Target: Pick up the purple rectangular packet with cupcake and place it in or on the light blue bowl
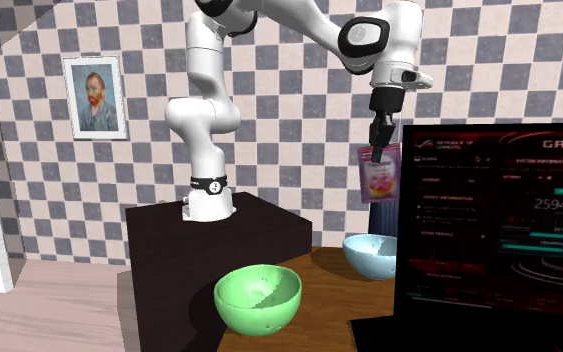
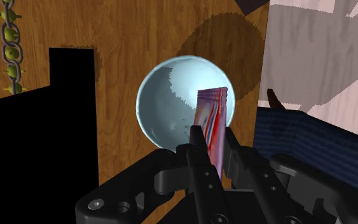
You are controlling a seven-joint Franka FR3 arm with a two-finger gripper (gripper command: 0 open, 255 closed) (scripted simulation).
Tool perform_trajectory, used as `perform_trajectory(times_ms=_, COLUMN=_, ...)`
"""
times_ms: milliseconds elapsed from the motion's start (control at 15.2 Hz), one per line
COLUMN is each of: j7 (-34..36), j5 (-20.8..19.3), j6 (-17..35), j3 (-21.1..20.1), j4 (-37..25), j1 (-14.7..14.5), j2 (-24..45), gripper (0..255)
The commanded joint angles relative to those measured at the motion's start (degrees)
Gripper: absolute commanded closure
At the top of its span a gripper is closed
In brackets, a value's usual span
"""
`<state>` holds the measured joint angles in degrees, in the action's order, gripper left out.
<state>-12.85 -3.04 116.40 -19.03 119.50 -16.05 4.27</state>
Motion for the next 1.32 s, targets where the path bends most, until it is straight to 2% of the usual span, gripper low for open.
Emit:
perform_trajectory(times_ms=0, j7=0.23, j5=-0.4, j6=1.23, j3=0.05, j4=0.28, j1=-0.02, j2=0.99, gripper=255)
perform_trajectory(times_ms=1254, j7=3.14, j5=-4.3, j6=13.65, j3=0.88, j4=4.83, j1=-0.71, j2=9.43, gripper=255)
